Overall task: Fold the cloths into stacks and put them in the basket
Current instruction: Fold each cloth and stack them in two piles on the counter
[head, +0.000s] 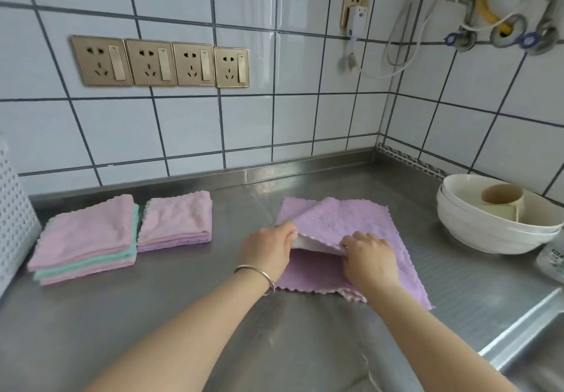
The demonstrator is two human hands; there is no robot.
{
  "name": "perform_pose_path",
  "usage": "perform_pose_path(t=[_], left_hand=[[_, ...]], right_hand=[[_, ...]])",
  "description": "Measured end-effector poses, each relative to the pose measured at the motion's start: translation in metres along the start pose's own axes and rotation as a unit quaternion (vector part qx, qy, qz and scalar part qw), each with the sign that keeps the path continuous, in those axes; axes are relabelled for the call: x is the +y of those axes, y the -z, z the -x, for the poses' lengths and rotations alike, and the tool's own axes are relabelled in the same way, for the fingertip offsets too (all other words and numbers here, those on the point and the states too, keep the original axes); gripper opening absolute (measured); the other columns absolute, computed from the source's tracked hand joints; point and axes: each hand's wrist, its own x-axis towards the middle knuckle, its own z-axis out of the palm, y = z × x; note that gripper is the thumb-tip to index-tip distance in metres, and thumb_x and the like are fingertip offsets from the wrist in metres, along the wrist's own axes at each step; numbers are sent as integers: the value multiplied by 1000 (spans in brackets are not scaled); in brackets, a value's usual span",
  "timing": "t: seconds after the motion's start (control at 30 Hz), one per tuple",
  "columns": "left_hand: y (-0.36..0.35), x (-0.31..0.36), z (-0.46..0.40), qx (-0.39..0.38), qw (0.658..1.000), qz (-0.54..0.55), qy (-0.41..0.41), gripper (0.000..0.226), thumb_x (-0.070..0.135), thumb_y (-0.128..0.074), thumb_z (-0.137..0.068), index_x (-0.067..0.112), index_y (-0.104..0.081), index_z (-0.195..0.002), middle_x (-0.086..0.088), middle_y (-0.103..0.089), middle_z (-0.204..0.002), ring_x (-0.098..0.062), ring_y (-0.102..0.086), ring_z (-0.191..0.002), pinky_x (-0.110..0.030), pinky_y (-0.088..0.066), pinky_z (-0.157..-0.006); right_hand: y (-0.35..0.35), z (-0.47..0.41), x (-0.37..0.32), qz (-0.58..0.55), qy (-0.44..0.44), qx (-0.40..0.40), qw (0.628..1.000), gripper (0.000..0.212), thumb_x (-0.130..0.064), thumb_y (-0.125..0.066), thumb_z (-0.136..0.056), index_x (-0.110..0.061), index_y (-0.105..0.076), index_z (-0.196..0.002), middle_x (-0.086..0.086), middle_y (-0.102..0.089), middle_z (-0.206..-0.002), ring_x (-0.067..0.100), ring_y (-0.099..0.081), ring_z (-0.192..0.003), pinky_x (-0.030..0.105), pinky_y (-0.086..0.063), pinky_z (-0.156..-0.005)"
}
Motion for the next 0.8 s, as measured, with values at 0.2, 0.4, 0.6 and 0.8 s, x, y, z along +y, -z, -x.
perform_pose_path(t=[0.2, 0.4, 0.6, 0.8], left_hand=[[91, -22, -27, 226, 968, 109, -16, 37, 37, -35, -88, 17, -64, -98, -8, -72, -84, -34, -65, -78, -37, -49, -64], [160, -79, -36, 281, 955, 84, 35, 29, 38, -50, -93, 13, -64, -94, 0, -63, -71, -29, -62, -74, -27, -40, -60], [222, -169, -9, 254, 961, 26, 109, 32, 41, -54, -90, 12, -66, -89, -10, -71, -85, -30, -63, -80, -27, -40, -63], [295, -192, 66, 323, 937, 36, 125, 24, 34, -62, -86, 12, -69, -90, -1, -65, -82, -15, -57, -78, -24, -43, -71]], right_hand=[[90, -37, 37, -169, -33, 146, 974, 21, -3, -60, -82, -14, -66, -99, 12, -69, -81, 34, -62, -73, 31, -40, -59], [137, -92, -30, -322, 27, 72, 944, 13, -5, -56, -84, -17, -59, -89, 4, -59, -76, 23, -54, -71, 29, -42, -55], [143, -110, -134, -435, 103, 2, 895, 15, 0, -58, -81, -15, -59, -81, -5, -58, -68, 11, -52, -61, 3, -37, -41], [159, -90, -182, -476, 136, 1, 869, 28, 10, -52, -80, -15, -60, -69, 5, -62, -66, 10, -47, -56, 18, -36, -45]])
